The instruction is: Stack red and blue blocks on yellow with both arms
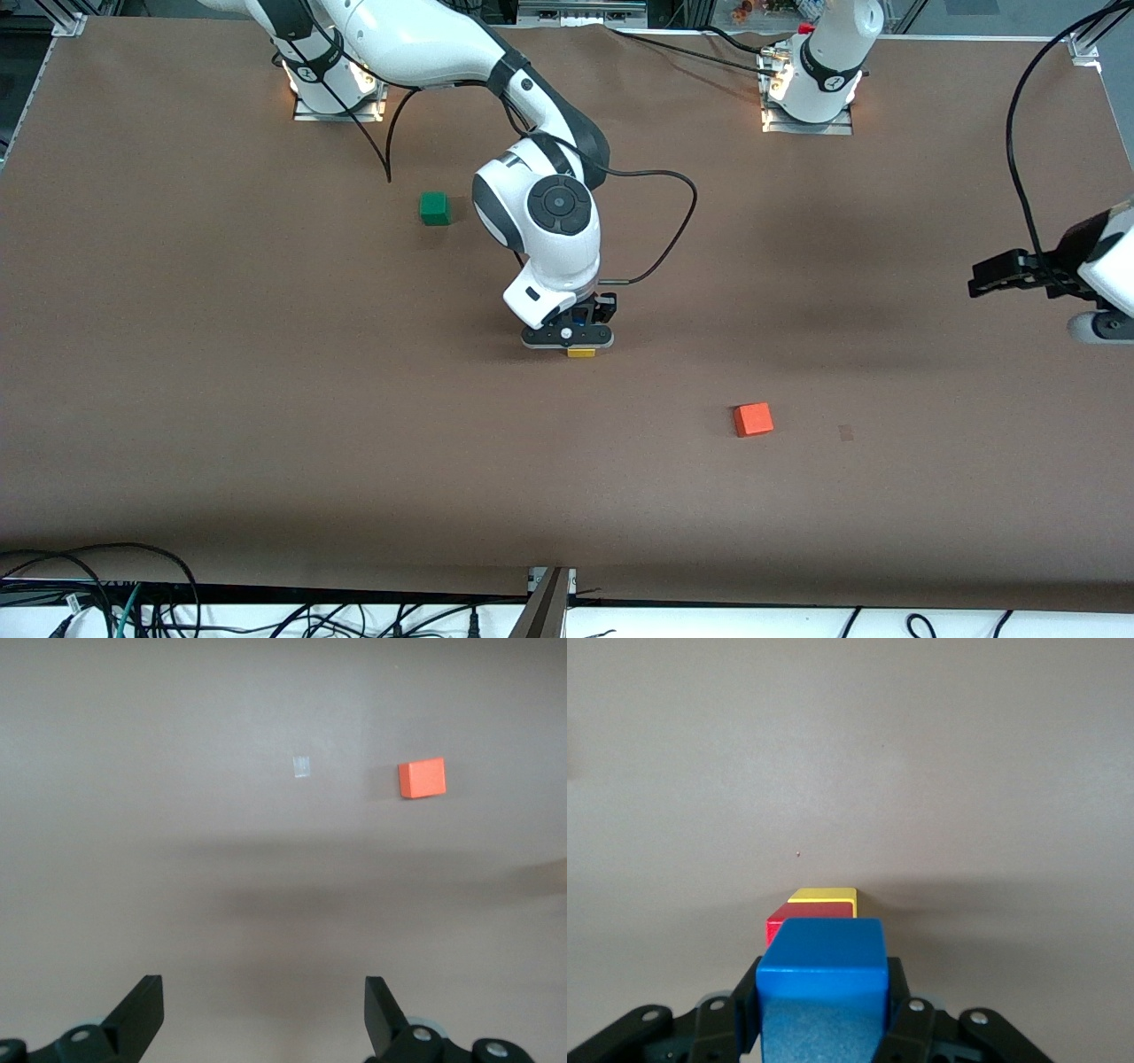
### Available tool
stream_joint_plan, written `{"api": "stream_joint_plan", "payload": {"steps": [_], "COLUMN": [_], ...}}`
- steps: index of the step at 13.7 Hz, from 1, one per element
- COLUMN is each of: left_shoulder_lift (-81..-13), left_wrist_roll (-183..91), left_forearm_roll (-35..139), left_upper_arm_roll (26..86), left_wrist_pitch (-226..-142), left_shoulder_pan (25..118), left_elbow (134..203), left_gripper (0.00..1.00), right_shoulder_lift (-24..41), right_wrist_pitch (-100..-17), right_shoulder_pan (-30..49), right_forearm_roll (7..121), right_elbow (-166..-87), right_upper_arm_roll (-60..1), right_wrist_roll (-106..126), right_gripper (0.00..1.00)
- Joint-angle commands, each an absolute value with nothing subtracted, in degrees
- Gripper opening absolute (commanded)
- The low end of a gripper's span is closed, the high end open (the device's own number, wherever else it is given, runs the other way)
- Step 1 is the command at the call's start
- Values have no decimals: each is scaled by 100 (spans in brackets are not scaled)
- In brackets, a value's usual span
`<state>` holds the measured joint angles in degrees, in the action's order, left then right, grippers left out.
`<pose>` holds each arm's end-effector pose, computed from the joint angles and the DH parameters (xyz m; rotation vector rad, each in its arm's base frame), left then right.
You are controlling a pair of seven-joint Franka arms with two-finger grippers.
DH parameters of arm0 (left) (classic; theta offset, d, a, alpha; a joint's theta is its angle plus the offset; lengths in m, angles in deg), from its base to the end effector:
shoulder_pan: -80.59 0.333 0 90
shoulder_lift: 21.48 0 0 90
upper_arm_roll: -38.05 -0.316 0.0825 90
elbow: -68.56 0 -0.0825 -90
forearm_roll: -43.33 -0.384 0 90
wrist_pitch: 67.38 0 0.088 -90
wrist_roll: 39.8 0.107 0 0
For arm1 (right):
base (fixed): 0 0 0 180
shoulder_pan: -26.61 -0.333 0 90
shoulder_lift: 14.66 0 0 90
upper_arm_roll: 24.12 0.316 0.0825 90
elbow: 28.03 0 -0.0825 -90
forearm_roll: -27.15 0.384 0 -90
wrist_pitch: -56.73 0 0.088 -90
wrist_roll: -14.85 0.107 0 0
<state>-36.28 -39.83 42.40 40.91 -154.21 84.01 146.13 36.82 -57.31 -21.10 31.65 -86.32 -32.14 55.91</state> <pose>0.6247 0.0120 0.5692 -3.1349 -0.0180 0.1512 0.5740 0.5337 0.3164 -3.1120 -0.0059 -0.1314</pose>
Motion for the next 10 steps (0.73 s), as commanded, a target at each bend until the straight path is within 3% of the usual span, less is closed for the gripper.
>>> {"api": "stream_joint_plan", "payload": {"steps": [1, 10], "left_shoulder_lift": [-2921, -3554], "left_wrist_roll": [-3998, -4033], "left_forearm_roll": [4333, 4324], "left_upper_arm_roll": [4113, 4113], "left_wrist_pitch": [-15949, -15975], "left_shoulder_pan": [8437, 8384], "left_elbow": [15741, 14995], "left_gripper": [100, 100], "right_shoulder_lift": [3789, 3912], "right_wrist_pitch": [-5682, -5884], "right_shoulder_pan": [-2217, -2331], "right_forearm_roll": [3075, 2996], "right_elbow": [-8410, -8410], "right_upper_arm_roll": [-3265, -3265], "right_wrist_roll": [5703, 5897], "right_gripper": [30, 31]}}
